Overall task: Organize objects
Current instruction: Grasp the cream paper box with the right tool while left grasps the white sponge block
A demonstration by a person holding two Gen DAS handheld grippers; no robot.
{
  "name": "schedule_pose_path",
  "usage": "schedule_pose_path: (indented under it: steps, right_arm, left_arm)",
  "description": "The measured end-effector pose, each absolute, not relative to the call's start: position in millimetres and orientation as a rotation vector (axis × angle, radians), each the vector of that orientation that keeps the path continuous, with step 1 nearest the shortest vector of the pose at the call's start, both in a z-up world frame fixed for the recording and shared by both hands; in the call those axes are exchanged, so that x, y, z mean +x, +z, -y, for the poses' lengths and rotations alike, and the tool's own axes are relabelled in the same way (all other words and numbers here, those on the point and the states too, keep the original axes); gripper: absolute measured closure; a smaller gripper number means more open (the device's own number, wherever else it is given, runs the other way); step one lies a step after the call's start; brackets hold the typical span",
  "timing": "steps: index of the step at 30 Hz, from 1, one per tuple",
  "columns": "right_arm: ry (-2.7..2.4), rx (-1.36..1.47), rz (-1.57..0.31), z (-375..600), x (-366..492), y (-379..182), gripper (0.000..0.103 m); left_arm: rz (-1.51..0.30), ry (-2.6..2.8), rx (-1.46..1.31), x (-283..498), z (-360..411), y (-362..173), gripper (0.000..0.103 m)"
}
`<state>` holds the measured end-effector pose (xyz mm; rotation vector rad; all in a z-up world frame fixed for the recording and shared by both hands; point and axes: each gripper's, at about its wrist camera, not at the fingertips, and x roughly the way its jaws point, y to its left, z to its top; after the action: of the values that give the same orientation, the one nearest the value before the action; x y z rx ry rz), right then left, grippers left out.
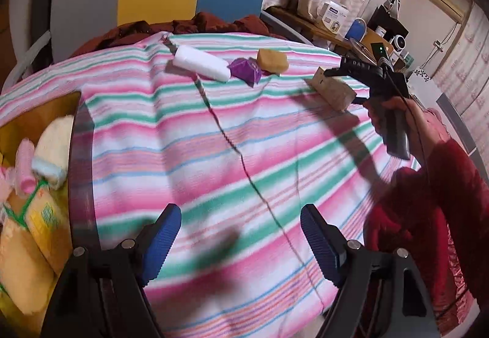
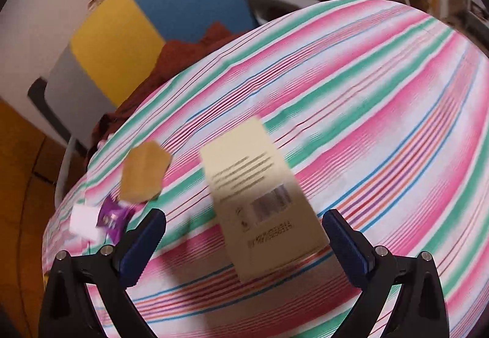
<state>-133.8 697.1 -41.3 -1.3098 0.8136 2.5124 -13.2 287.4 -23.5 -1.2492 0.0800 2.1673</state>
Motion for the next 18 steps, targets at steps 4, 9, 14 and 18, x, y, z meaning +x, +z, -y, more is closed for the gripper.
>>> schedule_pose_path:
  steps: [4,9,14,18]
  right_arm:
    - [2.479,-1.312,-0.582,-683,-136,-40,0.008]
    - [2.453,-1.374,-0.58,-688,-146,-53,0.044]
    - [2.496,-1.413,-0.527,-678,-145,-55,0.048]
    - [2.509,-1.441,-0.467,-668,-150,-57,0.048]
  left_arm:
    - [-0.11,2.203,-1.217,-33,-302,-15,0.021]
    - [-0.104,2.259,-1.243,-77,-321,-17,0.021]
    - [-0.106,2.339,-1.249,-124,-338,-22,0.018]
    - [-0.145,2.36,-1.276,-157,-355,-30,0.018]
